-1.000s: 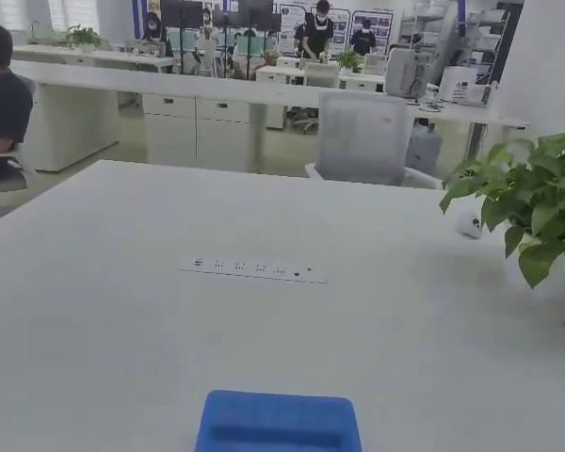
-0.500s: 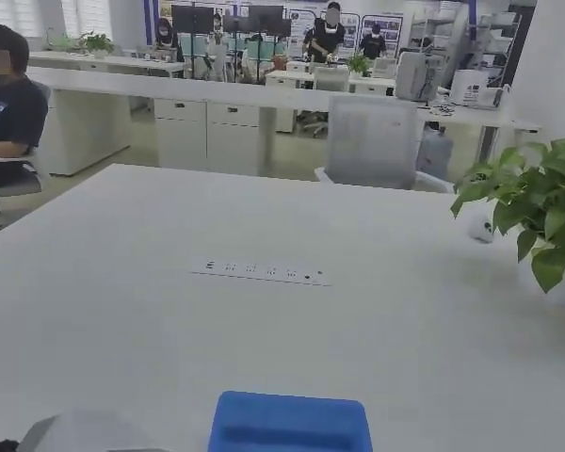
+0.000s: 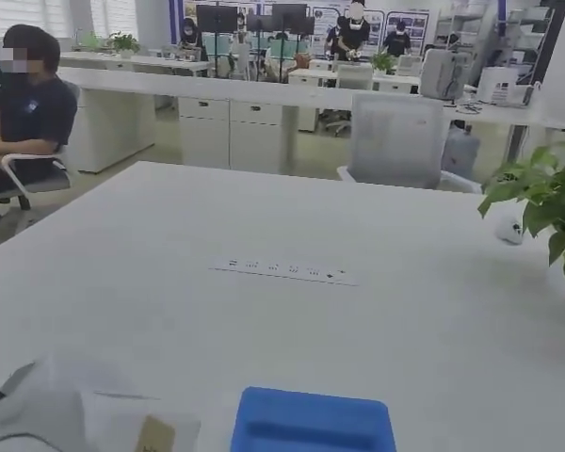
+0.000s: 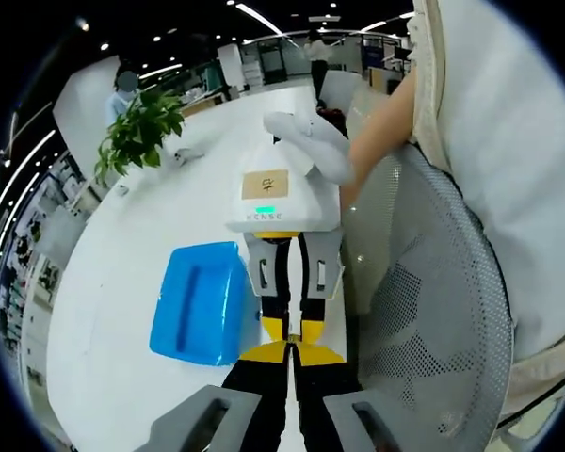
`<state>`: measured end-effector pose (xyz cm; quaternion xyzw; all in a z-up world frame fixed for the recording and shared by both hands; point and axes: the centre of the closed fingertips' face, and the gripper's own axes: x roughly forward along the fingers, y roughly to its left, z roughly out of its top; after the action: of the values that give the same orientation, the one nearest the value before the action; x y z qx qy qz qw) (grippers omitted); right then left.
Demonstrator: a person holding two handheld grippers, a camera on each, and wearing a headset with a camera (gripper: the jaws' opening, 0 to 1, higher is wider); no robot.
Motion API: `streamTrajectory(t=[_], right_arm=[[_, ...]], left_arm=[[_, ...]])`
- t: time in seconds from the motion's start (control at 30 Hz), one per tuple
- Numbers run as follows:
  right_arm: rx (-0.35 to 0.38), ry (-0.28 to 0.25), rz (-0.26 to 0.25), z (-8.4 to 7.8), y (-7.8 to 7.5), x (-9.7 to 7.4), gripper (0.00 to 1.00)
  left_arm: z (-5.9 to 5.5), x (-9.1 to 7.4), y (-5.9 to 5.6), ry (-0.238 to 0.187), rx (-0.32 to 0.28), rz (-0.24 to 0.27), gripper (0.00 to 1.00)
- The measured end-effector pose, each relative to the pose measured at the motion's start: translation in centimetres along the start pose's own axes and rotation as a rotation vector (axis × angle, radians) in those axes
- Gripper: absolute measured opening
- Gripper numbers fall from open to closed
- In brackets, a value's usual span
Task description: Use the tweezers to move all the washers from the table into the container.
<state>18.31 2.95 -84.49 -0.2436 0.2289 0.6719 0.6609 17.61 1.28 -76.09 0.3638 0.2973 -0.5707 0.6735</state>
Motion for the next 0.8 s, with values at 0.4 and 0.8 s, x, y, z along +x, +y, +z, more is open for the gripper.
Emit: streamTrajectory(t=[0.4, 0.8], right_arm=[[0.016, -0.024, 0.021, 0.28, -0.2, 0.94, 0.07], [0.018, -0.039, 0.013, 0.66, -0.56, 1.11, 0.07]], left_arm=[[-0.44, 0.27, 0.33, 0.051, -0.003, -0.007, 0.0], [0.09, 0.46, 0.72, 0.056, 0.027, -0.02, 0.0]])
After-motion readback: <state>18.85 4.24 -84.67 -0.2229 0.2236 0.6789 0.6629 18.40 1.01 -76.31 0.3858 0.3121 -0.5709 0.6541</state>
